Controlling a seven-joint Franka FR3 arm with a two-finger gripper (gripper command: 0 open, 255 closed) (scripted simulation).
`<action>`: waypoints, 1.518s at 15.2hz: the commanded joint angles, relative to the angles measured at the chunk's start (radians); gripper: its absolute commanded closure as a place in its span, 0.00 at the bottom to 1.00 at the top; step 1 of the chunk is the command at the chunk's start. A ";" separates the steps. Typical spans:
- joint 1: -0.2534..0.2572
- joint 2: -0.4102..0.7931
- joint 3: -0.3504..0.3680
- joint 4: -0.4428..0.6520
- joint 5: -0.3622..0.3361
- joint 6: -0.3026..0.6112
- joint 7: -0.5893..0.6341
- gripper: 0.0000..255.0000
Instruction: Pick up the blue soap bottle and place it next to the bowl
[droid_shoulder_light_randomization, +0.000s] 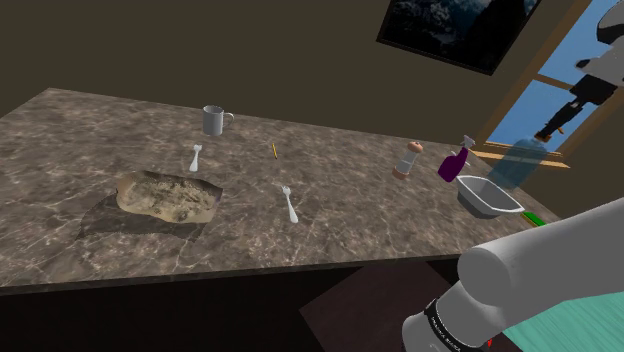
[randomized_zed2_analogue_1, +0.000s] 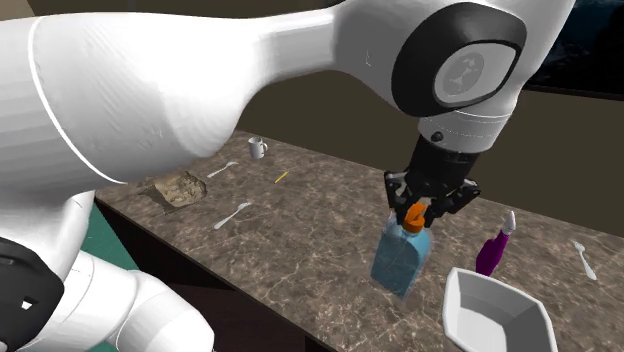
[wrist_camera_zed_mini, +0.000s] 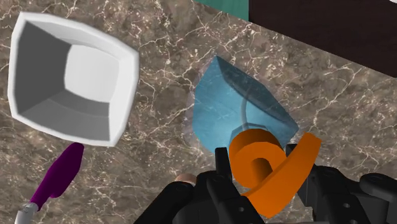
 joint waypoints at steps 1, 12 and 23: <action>-0.004 -0.014 0.004 -0.036 -0.008 0.025 0.004 1.00; -0.020 -0.055 0.003 -0.216 -0.034 0.171 0.013 1.00; -0.030 -0.063 -0.016 -0.368 -0.048 0.317 0.008 1.00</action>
